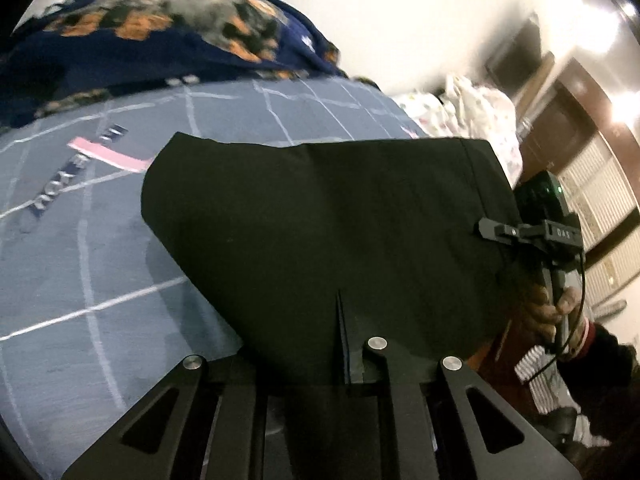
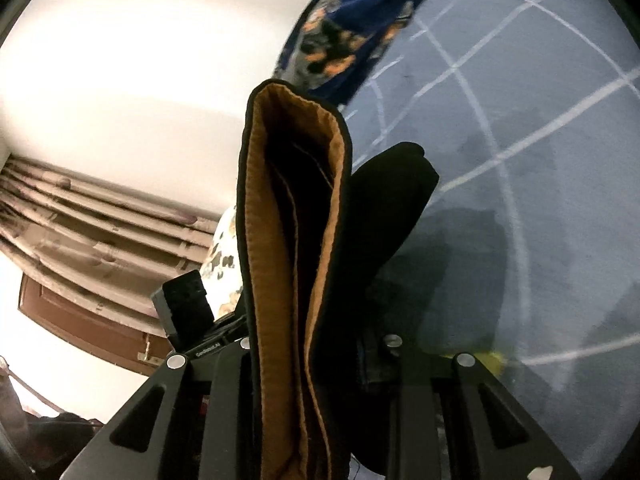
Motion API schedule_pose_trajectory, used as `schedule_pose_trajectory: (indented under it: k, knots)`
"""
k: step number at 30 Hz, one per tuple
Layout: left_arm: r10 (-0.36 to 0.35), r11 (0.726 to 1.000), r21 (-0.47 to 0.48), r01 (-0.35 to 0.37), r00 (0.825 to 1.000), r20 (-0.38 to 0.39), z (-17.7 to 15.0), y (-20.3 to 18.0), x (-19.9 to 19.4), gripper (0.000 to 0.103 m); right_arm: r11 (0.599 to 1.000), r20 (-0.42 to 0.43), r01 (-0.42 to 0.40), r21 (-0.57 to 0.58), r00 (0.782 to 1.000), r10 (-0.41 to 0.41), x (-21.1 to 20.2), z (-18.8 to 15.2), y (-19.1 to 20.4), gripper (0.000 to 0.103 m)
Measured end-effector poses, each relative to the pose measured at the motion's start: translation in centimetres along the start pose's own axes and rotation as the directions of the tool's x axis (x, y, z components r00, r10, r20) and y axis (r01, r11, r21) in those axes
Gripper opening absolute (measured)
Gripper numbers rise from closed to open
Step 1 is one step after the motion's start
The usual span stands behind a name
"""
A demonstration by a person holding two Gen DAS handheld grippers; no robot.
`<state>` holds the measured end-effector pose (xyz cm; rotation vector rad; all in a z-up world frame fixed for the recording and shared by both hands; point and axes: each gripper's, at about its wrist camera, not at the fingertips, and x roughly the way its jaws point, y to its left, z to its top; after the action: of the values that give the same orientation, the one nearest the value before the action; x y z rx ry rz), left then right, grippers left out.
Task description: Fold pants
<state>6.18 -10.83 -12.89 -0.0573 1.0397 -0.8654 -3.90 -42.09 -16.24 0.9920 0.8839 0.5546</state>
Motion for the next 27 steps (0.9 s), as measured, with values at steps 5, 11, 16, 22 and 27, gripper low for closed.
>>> schedule_pose_trajectory:
  k: [5, 11, 16, 22, 27]
  knots:
    - [0.075, 0.997, -0.030, -0.073, 0.994, 0.075, 1.0, 2.2, -3.6, 0.013, 0.999, -0.018, -0.037, -0.017, 0.999, 0.037, 3.0, 1.4, 2.1, 0.024]
    - [0.165, 0.984, -0.090, -0.154, 0.978, 0.130, 2.2, 6.1, -6.7, 0.013, 0.996, -0.058, -0.070, -0.046, 0.996, 0.067, 8.4, 3.8, 4.9, 0.024]
    - [0.237, 0.970, -0.098, -0.224, 0.959, 0.157, 3.4, 8.9, -8.3, 0.013, 0.994, -0.086, -0.090, -0.065, 0.993, 0.085, 13.3, 6.2, 6.9, 0.024]
    - [0.300, 0.952, -0.121, -0.282, 0.937, 0.178, 5.7, 13.3, -9.6, 0.013, 0.992, -0.104, -0.111, -0.067, 0.989, 0.104, 18.5, 8.6, 8.1, 0.024]
    - [0.341, 0.937, -0.145, -0.318, 0.922, 0.186, 7.2, 17.5, -10.2, 0.013, 0.990, -0.120, -0.129, -0.054, 0.985, 0.122, 23.1, 10.6, 8.1, 0.024]
